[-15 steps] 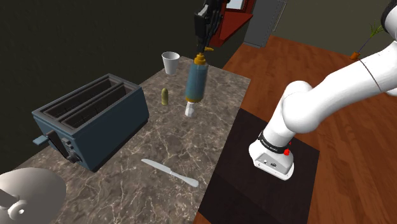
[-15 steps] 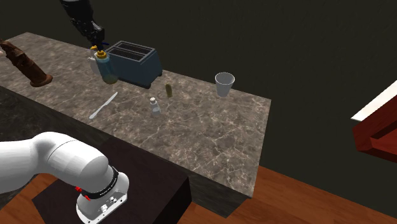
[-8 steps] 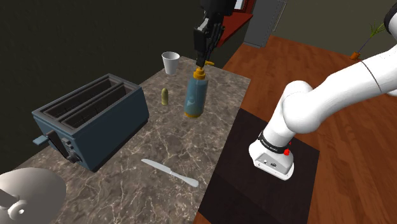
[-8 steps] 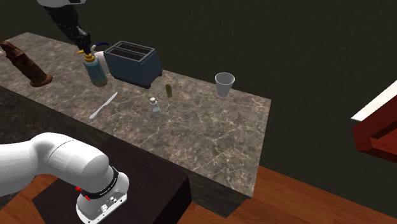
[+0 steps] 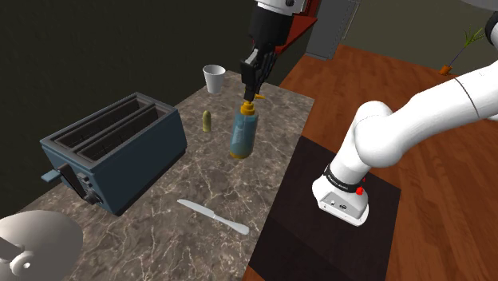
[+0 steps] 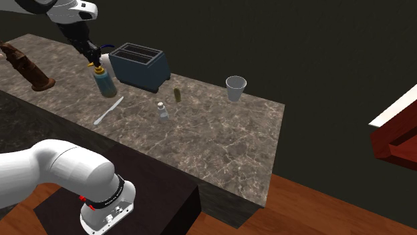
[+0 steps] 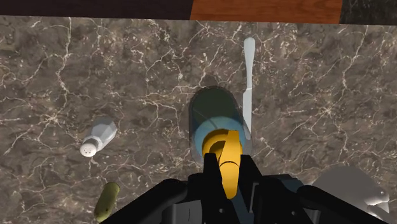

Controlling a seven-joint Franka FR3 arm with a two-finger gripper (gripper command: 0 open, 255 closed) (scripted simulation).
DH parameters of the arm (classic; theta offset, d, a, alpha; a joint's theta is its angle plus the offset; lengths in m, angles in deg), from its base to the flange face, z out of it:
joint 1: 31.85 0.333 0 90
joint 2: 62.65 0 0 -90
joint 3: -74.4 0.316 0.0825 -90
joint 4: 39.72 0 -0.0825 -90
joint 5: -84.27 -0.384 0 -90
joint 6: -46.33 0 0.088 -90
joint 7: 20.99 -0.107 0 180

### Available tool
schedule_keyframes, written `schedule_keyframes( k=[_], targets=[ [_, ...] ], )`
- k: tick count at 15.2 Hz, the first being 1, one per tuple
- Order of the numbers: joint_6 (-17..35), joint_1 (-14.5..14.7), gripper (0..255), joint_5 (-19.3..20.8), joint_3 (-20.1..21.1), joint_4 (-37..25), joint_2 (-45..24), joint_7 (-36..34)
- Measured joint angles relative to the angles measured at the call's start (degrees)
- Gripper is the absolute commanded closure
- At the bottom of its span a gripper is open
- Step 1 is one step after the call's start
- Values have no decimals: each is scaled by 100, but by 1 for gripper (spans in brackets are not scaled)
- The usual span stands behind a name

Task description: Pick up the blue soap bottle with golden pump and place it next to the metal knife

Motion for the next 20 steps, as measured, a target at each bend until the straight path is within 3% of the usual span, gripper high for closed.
schedule_keyframes(
  k=[20],
  targets=[
    [1514,109,255,-277,276,1526,8,175]
  ],
)
